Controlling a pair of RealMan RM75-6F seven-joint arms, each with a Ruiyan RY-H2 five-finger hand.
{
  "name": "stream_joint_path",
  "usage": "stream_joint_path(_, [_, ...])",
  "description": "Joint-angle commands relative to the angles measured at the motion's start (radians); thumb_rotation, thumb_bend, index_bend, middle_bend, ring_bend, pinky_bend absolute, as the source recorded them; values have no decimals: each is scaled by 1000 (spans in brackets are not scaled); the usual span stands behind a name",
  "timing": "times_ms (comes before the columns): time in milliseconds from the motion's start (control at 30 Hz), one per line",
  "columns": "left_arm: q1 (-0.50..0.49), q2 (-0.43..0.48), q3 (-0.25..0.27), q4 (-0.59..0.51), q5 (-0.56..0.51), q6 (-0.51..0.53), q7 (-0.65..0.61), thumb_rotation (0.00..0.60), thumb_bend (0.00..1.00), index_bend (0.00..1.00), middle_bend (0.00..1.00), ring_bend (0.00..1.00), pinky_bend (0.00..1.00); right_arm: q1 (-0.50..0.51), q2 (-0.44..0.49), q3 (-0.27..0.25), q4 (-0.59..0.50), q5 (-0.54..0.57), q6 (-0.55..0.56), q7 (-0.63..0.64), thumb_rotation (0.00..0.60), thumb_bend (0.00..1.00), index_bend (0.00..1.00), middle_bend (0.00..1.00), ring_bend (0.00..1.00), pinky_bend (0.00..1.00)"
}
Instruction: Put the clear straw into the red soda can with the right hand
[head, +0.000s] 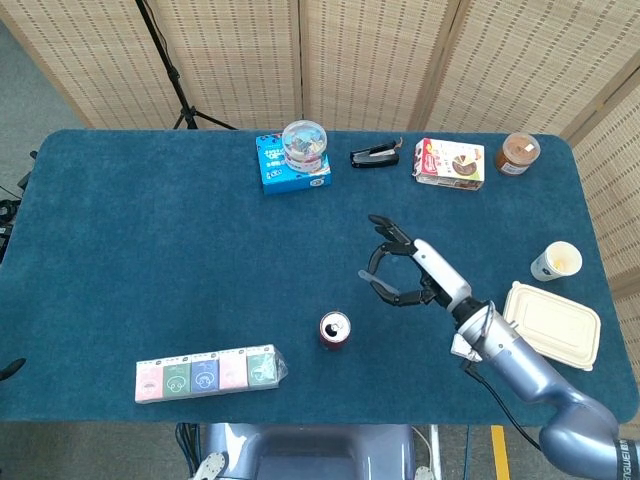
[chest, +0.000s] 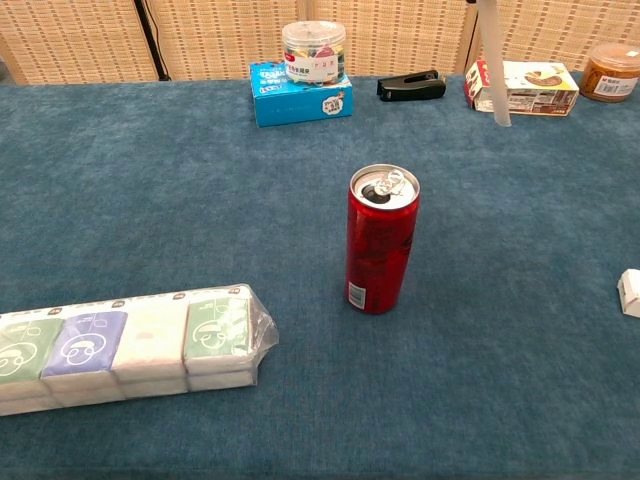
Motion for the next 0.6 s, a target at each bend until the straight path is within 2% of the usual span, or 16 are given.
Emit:
stream_joint_path(33, [1, 3, 1, 5, 6, 3, -11, 600, 0, 0, 0, 0, 0, -22, 23, -1, -30, -47, 8, 63, 600, 597, 564, 0, 0, 0])
stream_joint_path(300, [1, 5, 3, 8, 13, 5, -19, 600, 0, 0, 0, 0, 0, -24, 55, 2, -63, -101, 22, 195, 600, 606, 562, 0, 0, 0])
stream_joint_path(600, [3, 10, 1, 5, 23, 21, -29, 600, 0, 0, 0, 0, 0, -11, 53, -28, -87, -173, 24, 375, 600, 621, 561, 0, 0, 0])
